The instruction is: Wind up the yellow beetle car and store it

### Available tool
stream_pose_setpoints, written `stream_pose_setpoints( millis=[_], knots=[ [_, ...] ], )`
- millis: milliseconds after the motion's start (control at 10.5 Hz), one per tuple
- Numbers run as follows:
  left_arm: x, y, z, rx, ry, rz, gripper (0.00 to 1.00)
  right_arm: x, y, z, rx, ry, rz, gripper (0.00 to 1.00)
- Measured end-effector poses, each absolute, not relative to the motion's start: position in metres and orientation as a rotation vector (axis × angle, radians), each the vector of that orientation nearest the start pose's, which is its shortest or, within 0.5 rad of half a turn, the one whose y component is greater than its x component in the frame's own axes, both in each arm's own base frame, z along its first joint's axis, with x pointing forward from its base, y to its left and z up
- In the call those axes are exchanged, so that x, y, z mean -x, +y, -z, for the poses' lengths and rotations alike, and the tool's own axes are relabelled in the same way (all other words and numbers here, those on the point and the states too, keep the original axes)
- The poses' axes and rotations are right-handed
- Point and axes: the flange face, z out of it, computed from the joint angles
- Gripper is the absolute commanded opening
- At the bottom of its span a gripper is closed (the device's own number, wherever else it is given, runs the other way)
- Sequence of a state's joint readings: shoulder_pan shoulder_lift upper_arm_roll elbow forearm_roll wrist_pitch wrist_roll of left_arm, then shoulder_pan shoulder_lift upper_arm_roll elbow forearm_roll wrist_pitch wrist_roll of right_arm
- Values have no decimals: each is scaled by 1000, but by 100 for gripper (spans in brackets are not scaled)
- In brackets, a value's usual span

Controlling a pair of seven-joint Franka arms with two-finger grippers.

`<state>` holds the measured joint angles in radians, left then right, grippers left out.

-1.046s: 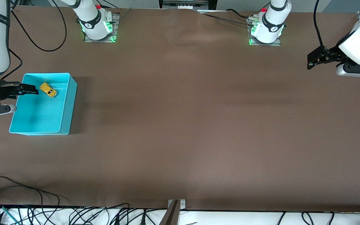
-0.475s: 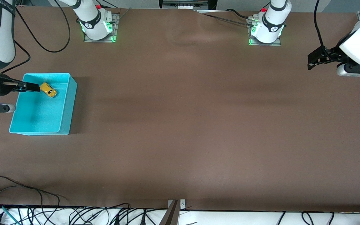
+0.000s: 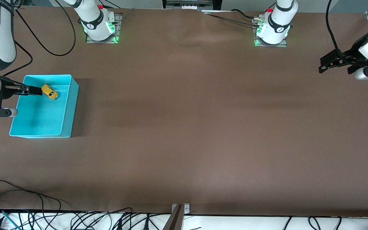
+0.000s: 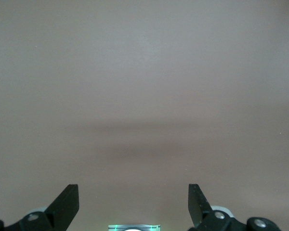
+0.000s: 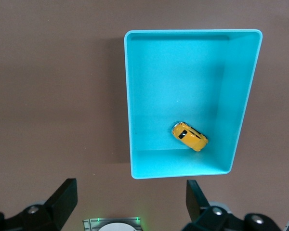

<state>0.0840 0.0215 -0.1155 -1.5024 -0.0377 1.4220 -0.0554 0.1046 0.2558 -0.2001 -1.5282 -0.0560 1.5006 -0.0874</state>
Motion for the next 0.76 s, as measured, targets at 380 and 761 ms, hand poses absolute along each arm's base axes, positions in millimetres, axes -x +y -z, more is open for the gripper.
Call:
stream_pose_setpoints(
  millis=[380, 761],
  knots=[
    [-544, -19, -627, 3175, -38, -185, 100, -588, -72, -503, 3196, 27, -419, 100],
    [-544, -22, -626, 3175, -31, -182, 100, -561, -59, -505, 3228, -25, -327, 100]
  ],
)
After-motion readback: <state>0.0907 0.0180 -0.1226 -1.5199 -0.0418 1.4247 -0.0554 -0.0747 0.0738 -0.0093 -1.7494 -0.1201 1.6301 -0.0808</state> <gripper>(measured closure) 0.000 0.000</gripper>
